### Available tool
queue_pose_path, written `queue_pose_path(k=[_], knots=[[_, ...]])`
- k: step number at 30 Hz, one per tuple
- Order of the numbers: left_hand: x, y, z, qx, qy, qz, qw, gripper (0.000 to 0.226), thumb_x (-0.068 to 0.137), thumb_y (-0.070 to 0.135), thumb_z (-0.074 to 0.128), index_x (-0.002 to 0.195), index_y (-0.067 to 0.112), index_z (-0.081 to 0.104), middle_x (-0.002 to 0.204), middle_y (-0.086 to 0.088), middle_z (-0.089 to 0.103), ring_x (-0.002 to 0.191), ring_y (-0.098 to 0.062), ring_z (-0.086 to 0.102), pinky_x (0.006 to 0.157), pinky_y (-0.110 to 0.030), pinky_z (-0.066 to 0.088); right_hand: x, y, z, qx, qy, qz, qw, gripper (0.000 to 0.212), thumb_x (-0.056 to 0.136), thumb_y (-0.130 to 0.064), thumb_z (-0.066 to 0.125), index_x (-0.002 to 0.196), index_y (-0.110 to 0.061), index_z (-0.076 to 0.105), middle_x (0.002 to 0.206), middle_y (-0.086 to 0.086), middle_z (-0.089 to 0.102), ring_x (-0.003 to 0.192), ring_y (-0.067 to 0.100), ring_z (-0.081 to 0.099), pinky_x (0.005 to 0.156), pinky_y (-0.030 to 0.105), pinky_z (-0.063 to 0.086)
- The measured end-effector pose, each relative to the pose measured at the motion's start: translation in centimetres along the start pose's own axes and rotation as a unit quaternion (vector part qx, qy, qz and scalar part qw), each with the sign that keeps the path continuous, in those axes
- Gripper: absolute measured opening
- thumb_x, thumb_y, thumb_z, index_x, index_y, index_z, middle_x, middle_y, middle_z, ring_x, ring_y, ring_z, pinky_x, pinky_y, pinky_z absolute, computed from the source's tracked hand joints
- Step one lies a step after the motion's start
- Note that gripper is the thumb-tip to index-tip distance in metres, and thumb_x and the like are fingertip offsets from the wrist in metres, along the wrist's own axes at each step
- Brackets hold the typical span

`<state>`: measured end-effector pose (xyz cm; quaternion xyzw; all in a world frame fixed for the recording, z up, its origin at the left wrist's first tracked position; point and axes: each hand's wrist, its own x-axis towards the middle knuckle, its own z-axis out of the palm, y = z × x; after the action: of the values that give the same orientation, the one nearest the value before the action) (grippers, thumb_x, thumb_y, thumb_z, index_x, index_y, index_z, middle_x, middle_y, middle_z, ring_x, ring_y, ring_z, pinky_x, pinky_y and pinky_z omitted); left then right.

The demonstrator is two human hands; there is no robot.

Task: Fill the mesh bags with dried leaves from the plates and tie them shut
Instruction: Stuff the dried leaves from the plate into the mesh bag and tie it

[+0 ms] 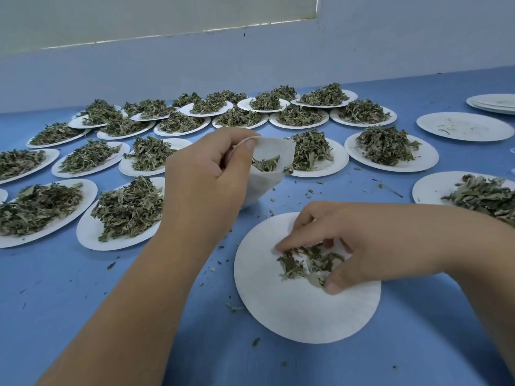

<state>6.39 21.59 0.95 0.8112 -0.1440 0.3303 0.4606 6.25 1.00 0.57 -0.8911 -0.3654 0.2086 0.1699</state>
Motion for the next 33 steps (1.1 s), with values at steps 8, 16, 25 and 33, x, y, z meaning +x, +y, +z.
queue_pose_path(k=[8,16,25,33], knots=[[0.0,-0.3,0.2,0.011,-0.003,0.004,1.000,0.016,0.095,0.025,0.056,0.091,0.035,0.068,0.057,0.019,0.053,0.057,-0.004,0.049,0.053,-0.016,0.037,1.1,-0.7,1.4,-0.007,0.031,-0.034,0.999,0.061,0.084,-0.034,0.070,0.123,-0.069,0.040,0.114,-0.032,0.035,0.092,-0.013,0.046,0.072,0.014,0.039],[0.0,-0.4,0.2,0.019,-0.010,0.000,1.000,0.016,0.095,0.025,0.055,0.092,0.034,0.069,0.058,0.021,0.053,0.059,-0.005,0.051,0.053,-0.014,0.035,1.1,-1.8,1.6,-0.024,0.059,-0.038,0.997,0.036,0.087,-0.030,0.068,0.116,-0.051,0.062,0.108,-0.024,0.043,0.086,-0.019,0.043,0.073,0.001,0.032],[0.0,-0.2,0.1,0.022,0.013,0.018,1.000,0.017,0.094,0.028,0.054,0.092,0.040,0.066,0.065,0.011,0.057,0.060,-0.009,0.053,0.053,-0.018,0.038,1.0,-2.3,1.5,-0.055,0.111,-0.030,0.992,0.026,0.084,-0.023,0.064,0.101,-0.041,0.073,0.085,-0.024,0.055,0.077,-0.017,0.048,0.062,0.007,0.038],[-0.1,-0.4,0.3,0.051,0.016,0.041,0.998,0.018,0.094,0.023,0.054,0.098,0.025,0.072,0.063,0.025,0.056,0.062,0.003,0.051,0.057,-0.009,0.034,0.4,-2.3,0.5,0.024,0.135,-0.041,0.990,0.024,0.079,-0.017,0.069,0.091,-0.036,0.077,0.084,-0.020,0.065,0.075,-0.008,0.058,0.067,0.015,0.048]])
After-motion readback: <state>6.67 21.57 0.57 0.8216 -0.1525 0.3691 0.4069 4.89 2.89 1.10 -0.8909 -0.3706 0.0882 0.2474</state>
